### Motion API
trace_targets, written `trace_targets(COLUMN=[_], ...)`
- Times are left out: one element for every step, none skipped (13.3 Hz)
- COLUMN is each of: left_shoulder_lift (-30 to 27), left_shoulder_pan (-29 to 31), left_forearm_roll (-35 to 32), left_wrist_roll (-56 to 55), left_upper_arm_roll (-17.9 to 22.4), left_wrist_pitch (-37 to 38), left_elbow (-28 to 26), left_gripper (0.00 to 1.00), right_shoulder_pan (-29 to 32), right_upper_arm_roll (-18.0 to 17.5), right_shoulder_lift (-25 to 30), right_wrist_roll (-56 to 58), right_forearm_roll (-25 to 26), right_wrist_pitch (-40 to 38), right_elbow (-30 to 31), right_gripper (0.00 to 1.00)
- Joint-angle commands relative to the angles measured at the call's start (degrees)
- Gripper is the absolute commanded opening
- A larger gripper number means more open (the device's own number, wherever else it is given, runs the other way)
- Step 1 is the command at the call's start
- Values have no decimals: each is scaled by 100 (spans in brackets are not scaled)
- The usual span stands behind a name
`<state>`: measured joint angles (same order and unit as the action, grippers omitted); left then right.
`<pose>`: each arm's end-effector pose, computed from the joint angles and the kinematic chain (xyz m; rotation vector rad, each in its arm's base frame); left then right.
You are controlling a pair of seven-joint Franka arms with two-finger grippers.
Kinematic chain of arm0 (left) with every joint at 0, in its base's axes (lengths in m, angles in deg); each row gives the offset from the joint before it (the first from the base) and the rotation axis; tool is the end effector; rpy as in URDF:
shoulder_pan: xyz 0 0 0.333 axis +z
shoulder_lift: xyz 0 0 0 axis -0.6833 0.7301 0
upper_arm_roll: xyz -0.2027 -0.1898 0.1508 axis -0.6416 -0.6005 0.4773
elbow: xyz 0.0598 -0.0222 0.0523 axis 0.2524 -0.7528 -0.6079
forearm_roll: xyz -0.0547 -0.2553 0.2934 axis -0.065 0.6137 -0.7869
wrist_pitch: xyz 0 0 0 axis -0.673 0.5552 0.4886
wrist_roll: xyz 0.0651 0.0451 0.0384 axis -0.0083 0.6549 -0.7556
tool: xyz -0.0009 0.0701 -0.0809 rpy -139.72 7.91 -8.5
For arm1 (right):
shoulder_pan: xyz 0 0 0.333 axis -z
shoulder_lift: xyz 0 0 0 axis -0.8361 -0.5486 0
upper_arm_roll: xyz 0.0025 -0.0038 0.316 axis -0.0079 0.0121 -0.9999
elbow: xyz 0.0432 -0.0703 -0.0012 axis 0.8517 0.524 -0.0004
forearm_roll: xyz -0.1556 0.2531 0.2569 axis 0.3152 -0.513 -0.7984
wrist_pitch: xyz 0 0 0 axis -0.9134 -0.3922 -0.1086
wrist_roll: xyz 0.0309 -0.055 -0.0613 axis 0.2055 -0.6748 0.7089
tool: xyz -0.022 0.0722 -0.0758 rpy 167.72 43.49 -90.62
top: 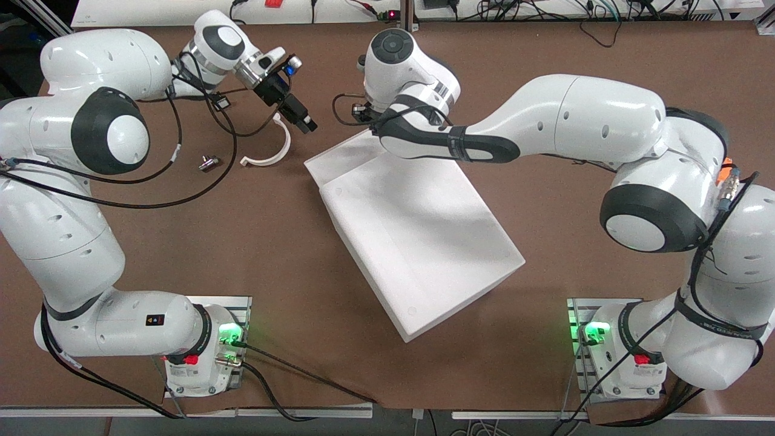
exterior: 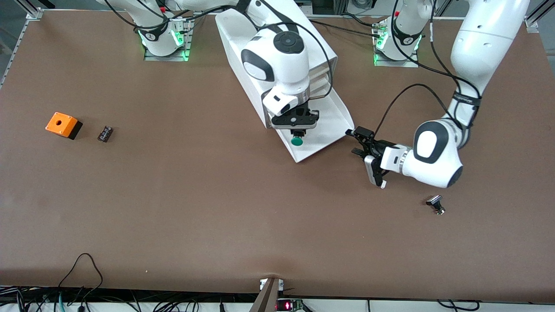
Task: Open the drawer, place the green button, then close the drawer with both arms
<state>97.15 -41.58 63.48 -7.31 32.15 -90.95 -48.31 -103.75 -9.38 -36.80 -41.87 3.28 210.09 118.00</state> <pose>0.6108 -0.1536 0.2518 2.1125 -0.8088 -0.3847 0.4522 0.5908 0.3426 -3.0128 0.0826 -0.3157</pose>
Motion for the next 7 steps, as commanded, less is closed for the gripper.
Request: trace_targets(left_shoulder_lift=[-15,-15,-15,-15,-15,-15,-7], left_shoulder_pan=[-64,-74,-65,-47,-56,-65,-126], left_forearm_roll=[-784,-977,-1057,-1084,-1267,-1809,-2441], left_wrist_roll=[-1199,-1551,-1842,-2150,-2544,-2957,-3353], left_upper_arm_roll=[11,-24,-24,11,29,3,-59], left_wrist_pitch=[666,702,711,764,973,1158,1281], left_elbow=[790,870,941,1063,1212,1483,1869], left_gripper=[100,100,100,100,100,100,100], right_shoulder_pan=[-228,-281,-308,-317,-317,-317,-360], right_upper_arm_roll=[59,59,59,59,59,59,59], right_shoulder_lift=[-244,-306,-359,-403,-455,-491,-535], right_wrist_roll=[-299,-299,-299,-299,-316,-377,-421], right_forearm_roll=[150,150,150,150,150,150,150], right_wrist_pitch=[-7,36,106,168,186,212,213], right_elbow=[-184,-184,-184,-192,-218,-219,-219], right_gripper=[0,0,0,0,0,8,28])
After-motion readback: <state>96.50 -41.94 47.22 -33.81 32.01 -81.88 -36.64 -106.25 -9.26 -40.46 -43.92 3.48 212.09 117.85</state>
